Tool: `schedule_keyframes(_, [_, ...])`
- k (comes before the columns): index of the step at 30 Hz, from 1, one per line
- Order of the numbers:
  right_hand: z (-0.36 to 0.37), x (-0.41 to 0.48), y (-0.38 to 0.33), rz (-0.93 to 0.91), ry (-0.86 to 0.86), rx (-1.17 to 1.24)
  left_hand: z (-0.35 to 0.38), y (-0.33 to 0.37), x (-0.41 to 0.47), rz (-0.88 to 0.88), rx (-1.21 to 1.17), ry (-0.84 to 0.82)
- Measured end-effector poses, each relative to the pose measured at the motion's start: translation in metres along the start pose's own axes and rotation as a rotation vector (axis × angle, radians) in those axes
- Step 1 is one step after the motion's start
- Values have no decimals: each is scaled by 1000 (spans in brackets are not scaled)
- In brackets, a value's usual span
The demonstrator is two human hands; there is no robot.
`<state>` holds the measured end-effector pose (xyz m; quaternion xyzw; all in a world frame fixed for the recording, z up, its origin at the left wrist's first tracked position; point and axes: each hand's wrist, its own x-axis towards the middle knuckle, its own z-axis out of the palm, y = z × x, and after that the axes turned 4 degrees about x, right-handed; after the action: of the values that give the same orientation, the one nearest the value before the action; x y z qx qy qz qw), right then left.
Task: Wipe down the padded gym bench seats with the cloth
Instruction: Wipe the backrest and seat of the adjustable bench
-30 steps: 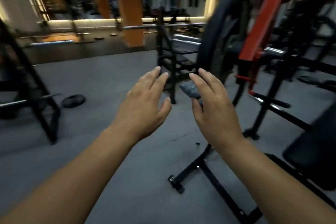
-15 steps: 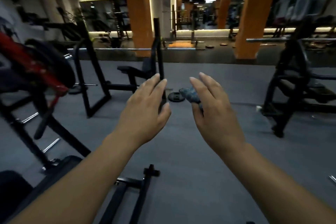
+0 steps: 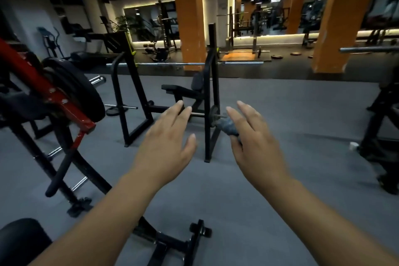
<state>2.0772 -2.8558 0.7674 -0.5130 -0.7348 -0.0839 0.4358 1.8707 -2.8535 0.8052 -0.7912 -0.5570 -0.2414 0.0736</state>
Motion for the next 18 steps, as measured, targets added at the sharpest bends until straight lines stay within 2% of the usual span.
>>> schedule_keyframes(7, [92, 95, 92, -45, -33, 91, 74, -29, 115, -83, 50, 42])
schedule_keyframes(13, [166, 212, 179, -178, -117, 145, 131, -61, 239, -221, 98, 88])
schedule_keyframes(18, [236, 286, 212, -264, -209, 221, 158, -109, 295, -328, 172, 105])
